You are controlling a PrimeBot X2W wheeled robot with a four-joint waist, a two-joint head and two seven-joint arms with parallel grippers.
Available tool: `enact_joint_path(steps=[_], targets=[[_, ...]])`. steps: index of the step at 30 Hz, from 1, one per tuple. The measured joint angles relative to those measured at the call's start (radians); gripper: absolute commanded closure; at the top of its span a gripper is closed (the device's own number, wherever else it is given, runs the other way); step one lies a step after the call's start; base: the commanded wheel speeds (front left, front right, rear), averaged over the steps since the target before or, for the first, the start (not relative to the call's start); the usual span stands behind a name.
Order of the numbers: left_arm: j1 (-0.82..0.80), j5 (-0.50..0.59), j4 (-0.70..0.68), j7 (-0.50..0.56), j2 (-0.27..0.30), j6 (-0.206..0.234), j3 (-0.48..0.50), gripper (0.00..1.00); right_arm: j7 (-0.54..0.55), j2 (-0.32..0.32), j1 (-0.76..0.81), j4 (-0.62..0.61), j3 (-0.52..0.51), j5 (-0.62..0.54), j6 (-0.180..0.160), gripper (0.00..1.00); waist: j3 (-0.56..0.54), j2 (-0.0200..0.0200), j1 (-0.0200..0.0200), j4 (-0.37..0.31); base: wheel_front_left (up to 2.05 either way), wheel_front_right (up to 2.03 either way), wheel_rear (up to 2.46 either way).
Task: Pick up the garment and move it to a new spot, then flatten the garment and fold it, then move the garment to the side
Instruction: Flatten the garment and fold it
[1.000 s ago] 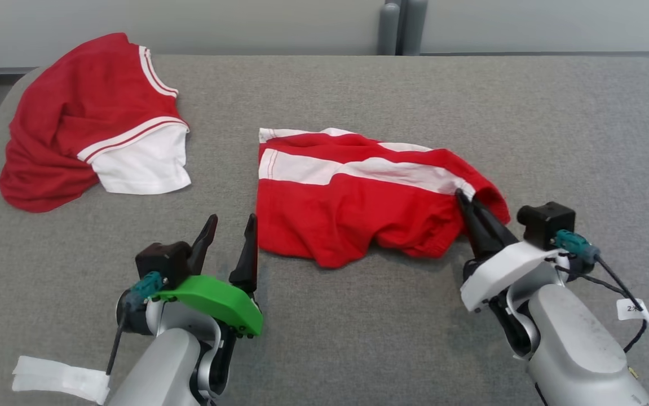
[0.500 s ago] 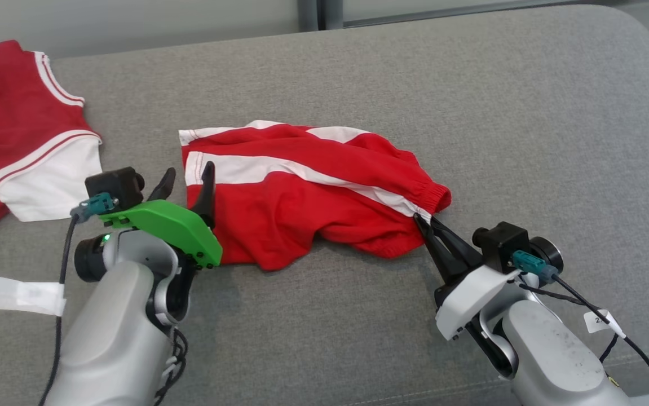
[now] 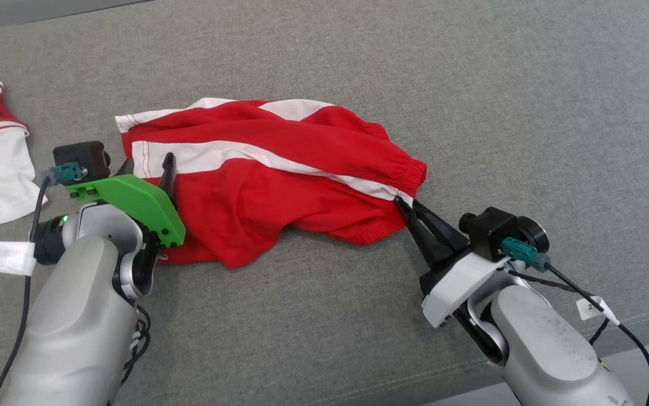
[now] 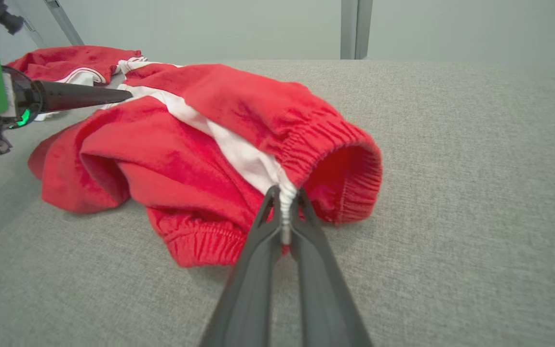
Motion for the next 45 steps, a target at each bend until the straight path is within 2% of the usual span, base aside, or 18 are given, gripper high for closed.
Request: enact_joint_path(steps=[12,17,21,22,24,26,28,29,31,32,35,37,38,39,40,41,42,45], targets=[[-0.048,0.010,0.042,-0.002,-0.007,0.000,0.000,0.00,0.000,-0.009,-0.002,-0.002,0.017,0.016,0.000,1.00,0.012,0.0000,0.0000,0.021,0.00,0.00,0.00],[-0.051,0.008,0.058,0.002,-0.038,-0.002,-0.009,0.00,0.000,-0.012,-0.003,-0.002,0.019,0.022,0.000,1.00,0.010,0.0000,0.0000,0.029,0.00,0.00,0.00],[-0.053,0.008,0.072,0.002,-0.040,-0.002,-0.012,0.00,0.000,-0.012,-0.011,-0.002,0.028,0.024,0.000,1.00,0.008,0.0000,0.0000,0.031,0.00,0.00,0.00],[-0.056,0.008,0.076,0.002,-0.040,-0.002,-0.012,0.01,0.000,-0.012,-0.015,-0.002,0.029,0.025,0.000,1.00,0.008,0.0000,0.0000,0.031,0.00,0.00,0.00],[-0.064,0.008,0.085,0.002,-0.040,-0.002,-0.010,0.13,0.000,-0.012,-0.018,-0.003,0.029,0.025,0.000,1.00,0.009,0.0000,0.0000,0.030,0.00,0.00,0.00],[-0.070,0.008,0.092,0.002,-0.040,-0.002,-0.009,0.18,0.000,-0.014,-0.018,-0.003,0.029,0.026,0.000,1.00,0.009,0.0000,0.0000,0.029,0.00,0.00,0.00],[-0.073,0.008,0.099,0.002,-0.040,-0.002,-0.007,0.07,0.000,-0.016,-0.018,-0.003,0.030,0.031,0.000,1.00,0.010,0.0000,0.0000,0.028,0.00,0.00,0.00],[-0.073,0.008,0.103,0.002,-0.040,-0.002,-0.006,0.08,0.000,-0.017,-0.018,-0.002,0.031,0.033,0.000,1.00,0.010,0.0000,0.0000,0.027,0.00,0.00,0.00],[-0.073,0.007,0.120,0.002,-0.040,-0.002,-0.004,0.29,0.000,-0.017,-0.018,-0.003,0.033,0.034,0.000,1.00,0.011,0.0000,0.0000,0.024,0.00,0.00,0.00],[-0.073,0.007,0.120,0.002,-0.040,-0.002,-0.004,0.37,0.000,-0.017,-0.018,-0.003,0.033,0.034,0.000,1.00,0.011,0.0000,0.0000,0.024,0.00,0.00,0.00],[-0.075,0.004,0.128,0.002,-0.042,-0.002,-0.004,0.50,0.000,-0.018,-0.018,-0.003,0.033,0.034,0.000,1.00,0.012,0.0000,0.0000,0.021,0.00,0.00,0.00],[-0.079,-0.001,0.131,0.002,-0.046,-0.002,-0.004,0.46,0.000,-0.020,-0.018,-0.003,0.033,0.034,0.000,1.00,0.013,0.0000,0.0000,0.020,0.00,0.00,0.00],[-0.082,-0.001,0.133,0.002,-0.049,-0.002,-0.004,0.35,0.000,-0.020,-0.018,-0.003,0.033,0.034,0.000,1.00,0.013,0.0000,0.0000,0.019,0.00,0.00,0.00],[-0.084,-0.001,0.135,0.002,-0.053,-0.003,-0.004,0.32,0.000,-0.021,-0.018,-0.003,0.034,0.034,0.000,1.00,0.013,0.0000,0.0000,0.019,0.00,0.00,0.00],[-0.084,-0.001,0.139,0.002,-0.055,-0.008,-0.006,0.24,0.000,-0.021,-0.018,-0.003,0.035,0.034,0.000,1.00,0.013,0.0000,0.0000,0.018,0.00,0.00,0.00],[-0.084,-0.001,0.144,0.002,-0.057,-0.011,-0.006,0.09,0.000,-0.021,-0.018,-0.003,0.037,0.034,0.000,1.00,0.013,0.0000,0.0000,0.017,0.00,0.00,0.00],[-0.084,-0.002,0.149,0.002,-0.057,-0.011,-0.005,0.00,0.000,-0.021,-0.019,-0.003,0.040,0.034,0.000,1.00,0.014,0.0000,0.0000,0.016,0.00,0.00,0.00],[-0.088,-0.002,0.160,0.001,-0.057,-0.011,-0.002,0.00,0.000,-0.021,-0.021,-0.003,0.043,0.034,0.000,1.00,0.015,0.0000,0.0000,0.012,0.00,0.00,0.00]])
